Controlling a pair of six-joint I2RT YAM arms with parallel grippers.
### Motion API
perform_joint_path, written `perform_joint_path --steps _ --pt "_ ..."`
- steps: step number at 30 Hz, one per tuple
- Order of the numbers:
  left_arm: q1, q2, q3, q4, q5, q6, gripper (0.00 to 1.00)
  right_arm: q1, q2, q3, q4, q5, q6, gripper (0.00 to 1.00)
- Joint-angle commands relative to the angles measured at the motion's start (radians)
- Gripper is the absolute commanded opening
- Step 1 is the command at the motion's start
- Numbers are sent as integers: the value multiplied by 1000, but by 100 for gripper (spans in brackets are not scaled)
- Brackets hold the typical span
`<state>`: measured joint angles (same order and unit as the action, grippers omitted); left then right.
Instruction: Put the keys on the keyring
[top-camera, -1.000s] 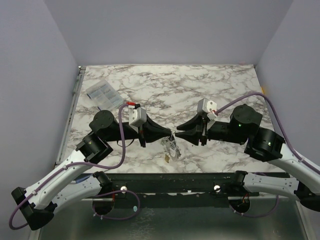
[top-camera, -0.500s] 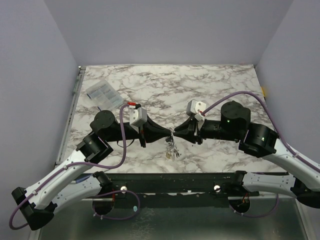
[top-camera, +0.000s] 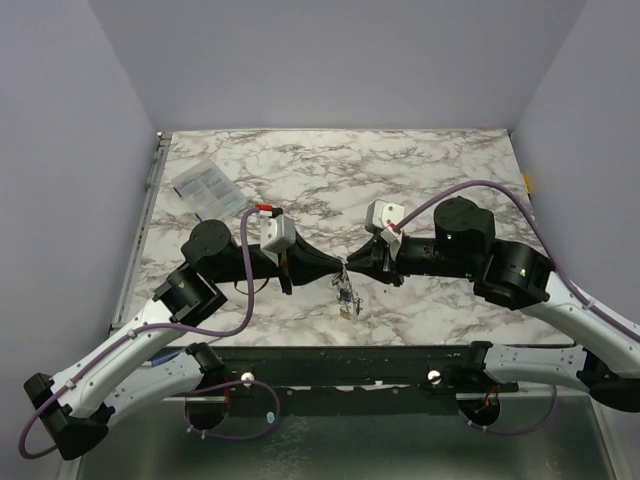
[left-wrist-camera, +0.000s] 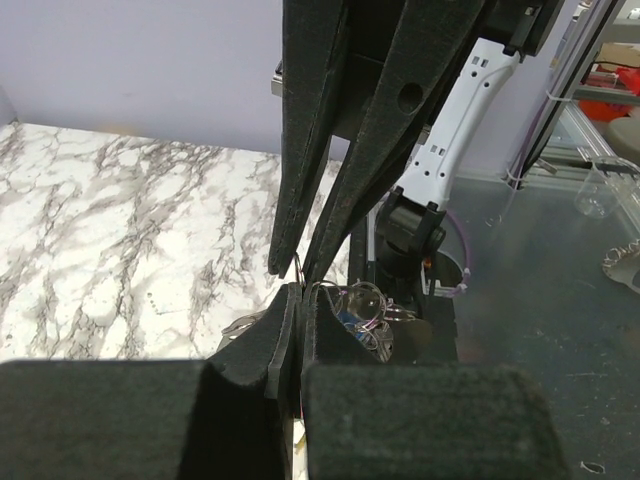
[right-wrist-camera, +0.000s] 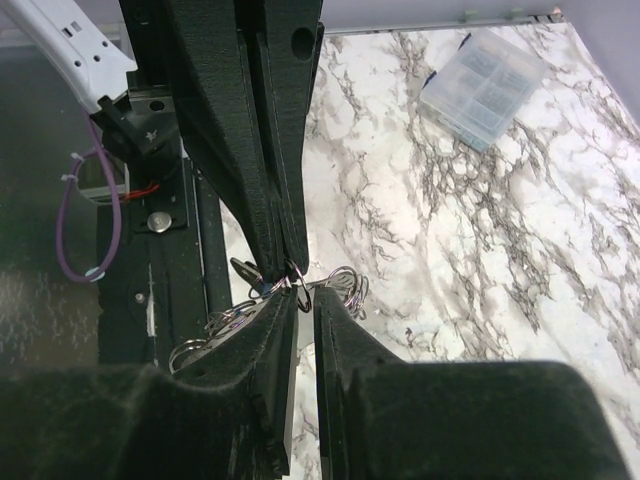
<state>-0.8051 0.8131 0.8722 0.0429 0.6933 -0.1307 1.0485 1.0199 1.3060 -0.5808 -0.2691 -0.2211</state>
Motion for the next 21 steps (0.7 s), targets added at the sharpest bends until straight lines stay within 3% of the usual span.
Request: perform_joint_path --steps 1,11,17,21 --pt "3 -3 1 41 43 -1 0 7 23 34 -43 13 -36 18" --pt "3 6 -2 40 50 -6 0 7 50 48 -80 4 -89 1" --pt "3 11 -7 41 49 -5 0 7 58 36 -67 -17 -95 1" --pt "3 6 -14 41 31 -9 0 7 20 -20 31 33 -67 1"
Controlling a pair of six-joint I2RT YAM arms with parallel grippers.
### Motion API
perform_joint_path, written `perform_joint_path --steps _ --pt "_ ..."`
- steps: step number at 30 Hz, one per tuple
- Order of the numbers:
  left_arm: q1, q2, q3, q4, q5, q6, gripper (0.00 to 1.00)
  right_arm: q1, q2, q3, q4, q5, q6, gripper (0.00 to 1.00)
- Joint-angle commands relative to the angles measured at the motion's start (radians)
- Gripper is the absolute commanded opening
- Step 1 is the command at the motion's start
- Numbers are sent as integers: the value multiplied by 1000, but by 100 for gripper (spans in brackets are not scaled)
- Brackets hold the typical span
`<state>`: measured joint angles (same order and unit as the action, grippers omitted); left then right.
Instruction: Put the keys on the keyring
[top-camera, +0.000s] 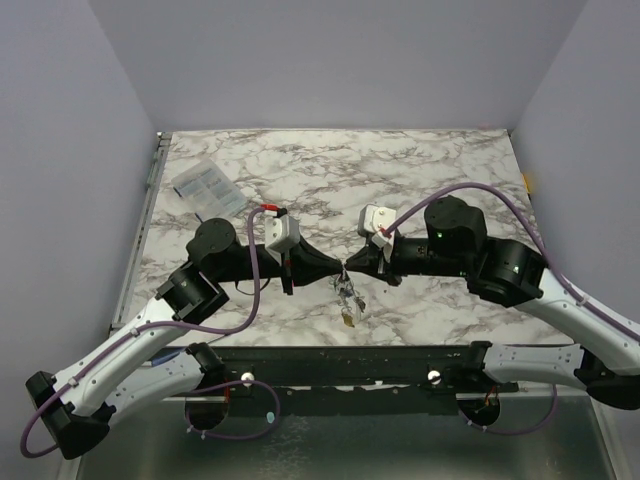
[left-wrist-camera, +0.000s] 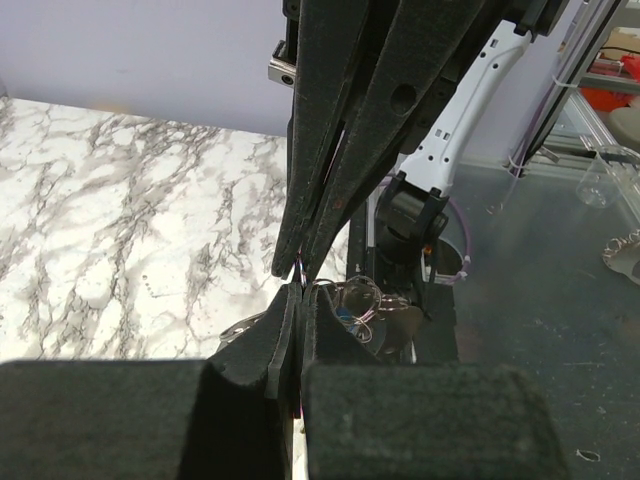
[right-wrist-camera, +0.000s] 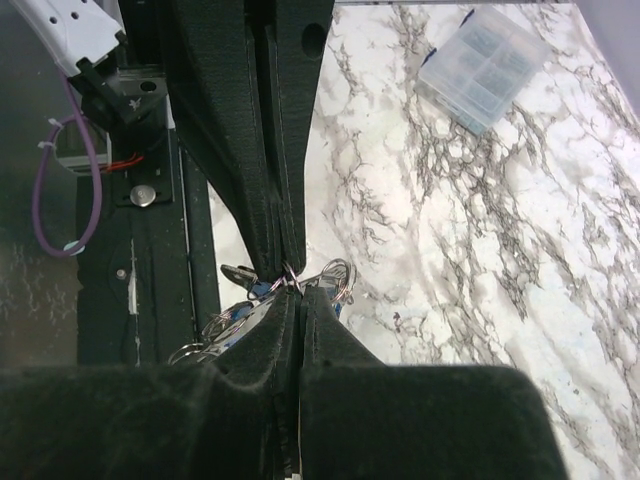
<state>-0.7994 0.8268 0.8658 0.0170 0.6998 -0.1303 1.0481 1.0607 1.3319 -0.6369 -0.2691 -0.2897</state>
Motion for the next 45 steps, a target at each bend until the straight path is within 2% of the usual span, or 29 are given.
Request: perform_joint_path --steps 1,3,10,13,21,27,32,45 --pt "-3 -10 -9 67 16 -11 3 8 -37 -71 126 49 16 1" --pt "-3 -16 -17 66 4 -13 11 7 -71 -125 196 73 36 1" --pt "-3 -44 -27 66 -78 -41 50 7 -172 -240 350 113 78 1" --pt "-3 -65 -31 63 -133 -57 58 8 -195 -261 371 119 88 1" --pt "-3 -97 -61 62 -189 -57 57 7 -260 -308 431 96 127 1" --pt "-2 -65 -52 75 -180 -59 55 7 -288 -327 470 83 151 1" --pt "-5 -42 -77 141 -148 -101 54 7 -289 -325 472 80 157 1" --pt "-30 -17 -94 219 -168 -118 52 7 -279 -344 516 55 181 1"
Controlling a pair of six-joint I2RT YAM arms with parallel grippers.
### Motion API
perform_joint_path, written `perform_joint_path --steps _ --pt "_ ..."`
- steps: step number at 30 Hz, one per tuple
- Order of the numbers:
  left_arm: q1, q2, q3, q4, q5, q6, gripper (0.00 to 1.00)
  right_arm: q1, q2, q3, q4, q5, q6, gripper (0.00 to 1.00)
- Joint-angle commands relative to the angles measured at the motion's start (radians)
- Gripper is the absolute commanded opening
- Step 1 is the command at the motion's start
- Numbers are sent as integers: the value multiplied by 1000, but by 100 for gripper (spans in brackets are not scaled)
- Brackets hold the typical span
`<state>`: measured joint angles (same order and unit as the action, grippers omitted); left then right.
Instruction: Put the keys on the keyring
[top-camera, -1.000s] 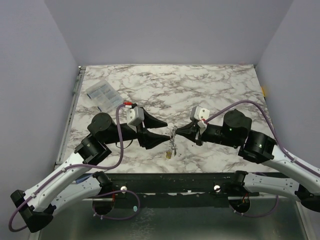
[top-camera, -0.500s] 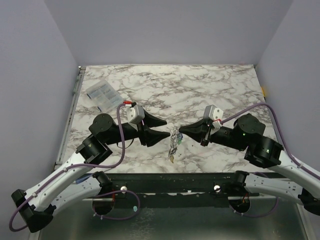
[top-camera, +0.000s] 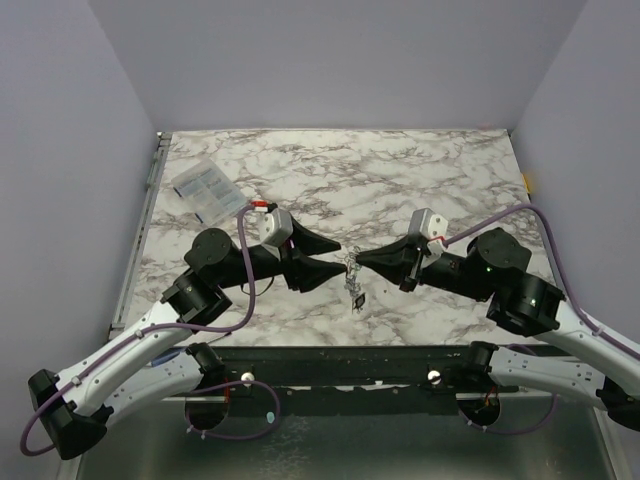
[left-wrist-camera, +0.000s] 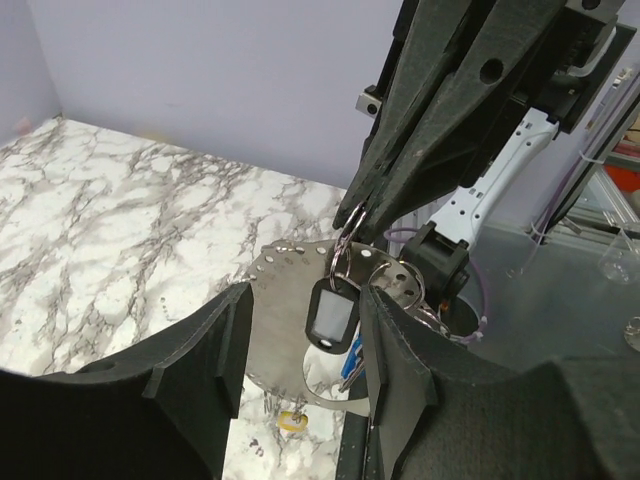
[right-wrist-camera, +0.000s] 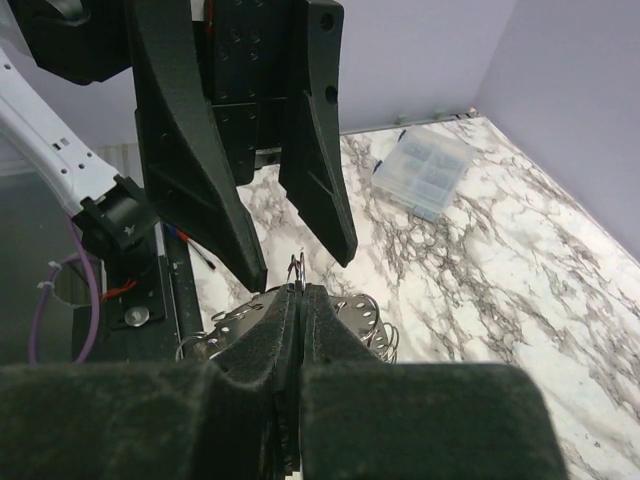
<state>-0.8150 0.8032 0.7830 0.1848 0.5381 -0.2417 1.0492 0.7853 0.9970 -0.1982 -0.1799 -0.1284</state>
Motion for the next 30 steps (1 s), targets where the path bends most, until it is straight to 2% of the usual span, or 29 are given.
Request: perform_joint_path --steps 1,5,11,17,25,28,30 --pt "-18 7 -11 56 -9 -5 51 6 -2 -9 77 -39 21 1" --pt "-25 18 -4 67 -4 6 42 6 1 -9 82 -46 26 1" --pt "-31 36 -1 73 15 9 12 6 -8 -14 110 -46 33 1" --pt "-43 37 -5 93 27 -16 4 6 -4 -41 171 -44 45 1" --pt "-57 44 -14 139 30 -59 4 6 25 -77 262 -60 58 1" --pt "-58 40 -16 140 25 -68 8 6 27 -85 277 -58 59 1" --pt "-59 33 -19 139 23 -68 15 6 24 -91 276 -55 59 1"
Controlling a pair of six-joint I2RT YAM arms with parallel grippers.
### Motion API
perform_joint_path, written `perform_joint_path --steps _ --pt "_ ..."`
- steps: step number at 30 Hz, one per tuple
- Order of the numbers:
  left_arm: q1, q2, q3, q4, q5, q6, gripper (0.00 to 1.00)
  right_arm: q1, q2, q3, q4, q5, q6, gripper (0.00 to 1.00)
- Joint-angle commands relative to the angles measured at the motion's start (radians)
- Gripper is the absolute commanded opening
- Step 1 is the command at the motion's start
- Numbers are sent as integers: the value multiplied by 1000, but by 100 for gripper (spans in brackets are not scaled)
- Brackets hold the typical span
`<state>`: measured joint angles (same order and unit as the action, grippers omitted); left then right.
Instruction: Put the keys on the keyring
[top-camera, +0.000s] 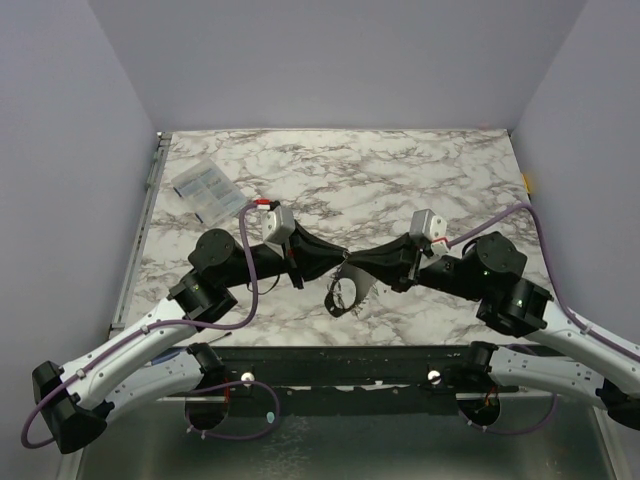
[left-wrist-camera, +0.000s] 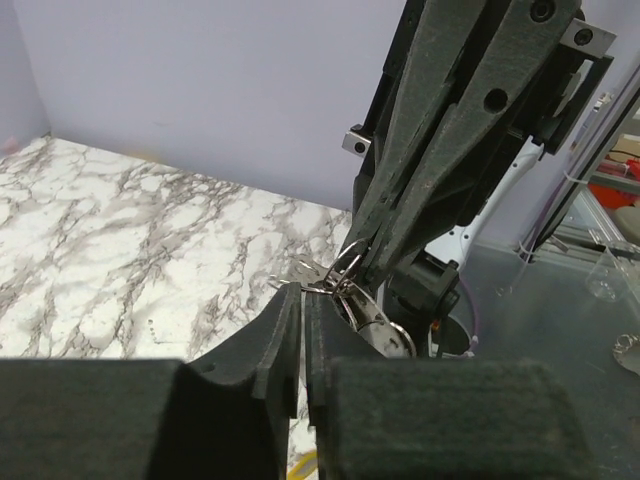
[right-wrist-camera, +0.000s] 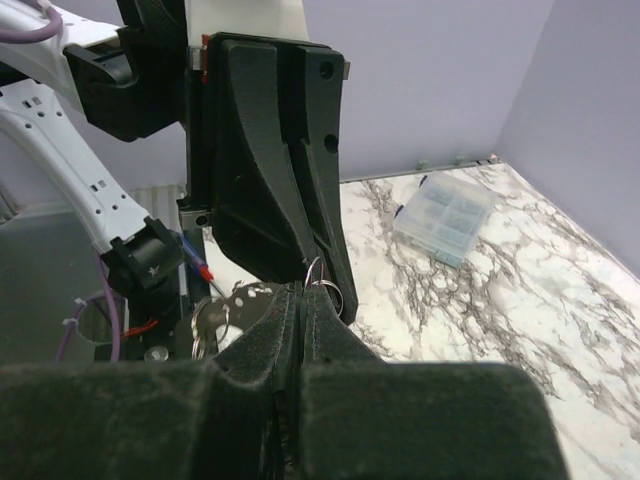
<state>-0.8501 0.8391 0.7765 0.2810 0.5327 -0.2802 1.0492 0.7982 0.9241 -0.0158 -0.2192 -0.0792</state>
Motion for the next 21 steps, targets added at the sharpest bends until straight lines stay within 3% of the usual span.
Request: perform_joint_path --steps 1,6,21 --pt "-25 -12 -15 37 21 -27 19 6 7 -19 91 -17 11 1" --pt "-25 -68 -17 -15 -41 8 36 6 -25 -22 69 -42 20 1" --pt "-24 -71 38 -54 62 39 49 6 -20 -21 55 -123 40 1"
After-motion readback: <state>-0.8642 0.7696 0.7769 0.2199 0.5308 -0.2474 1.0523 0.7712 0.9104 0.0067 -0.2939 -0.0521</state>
